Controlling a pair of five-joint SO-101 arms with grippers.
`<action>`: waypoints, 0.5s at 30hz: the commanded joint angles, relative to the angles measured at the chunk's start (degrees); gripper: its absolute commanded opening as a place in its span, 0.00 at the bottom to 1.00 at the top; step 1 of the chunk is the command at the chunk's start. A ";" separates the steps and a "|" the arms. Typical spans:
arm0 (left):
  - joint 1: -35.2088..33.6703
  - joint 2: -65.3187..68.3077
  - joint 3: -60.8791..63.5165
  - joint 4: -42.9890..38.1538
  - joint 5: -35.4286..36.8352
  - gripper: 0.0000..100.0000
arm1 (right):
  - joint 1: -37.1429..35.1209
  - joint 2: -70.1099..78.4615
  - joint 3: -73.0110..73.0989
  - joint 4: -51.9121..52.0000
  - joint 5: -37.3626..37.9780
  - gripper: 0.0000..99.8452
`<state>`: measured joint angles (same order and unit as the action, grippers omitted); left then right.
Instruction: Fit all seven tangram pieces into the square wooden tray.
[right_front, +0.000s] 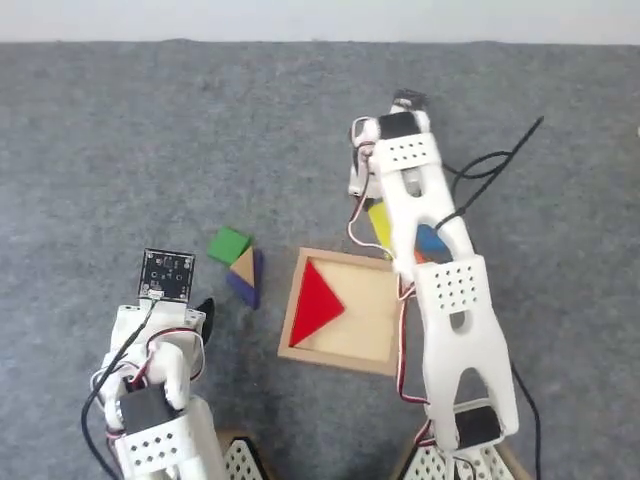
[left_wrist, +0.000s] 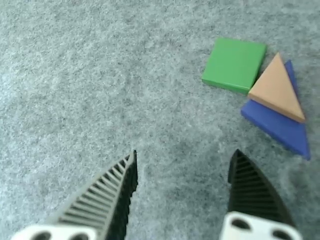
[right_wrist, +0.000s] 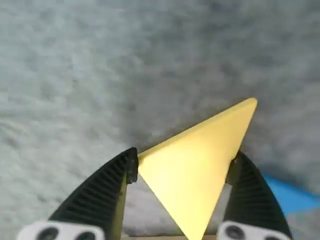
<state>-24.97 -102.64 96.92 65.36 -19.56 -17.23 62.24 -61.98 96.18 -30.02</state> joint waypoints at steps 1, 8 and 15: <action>0.00 0.26 -0.40 -0.18 -0.62 0.28 | 1.71 -0.92 -2.73 3.47 4.48 0.19; 0.00 0.26 -0.40 -0.18 -0.62 0.28 | 1.45 3.74 -2.46 2.95 16.70 0.19; 0.00 0.26 -0.40 -0.18 -0.62 0.28 | 1.89 5.58 -5.27 6.46 24.97 0.19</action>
<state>-24.97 -102.64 96.92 65.36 -19.56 -16.18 66.37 -65.93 100.22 -9.01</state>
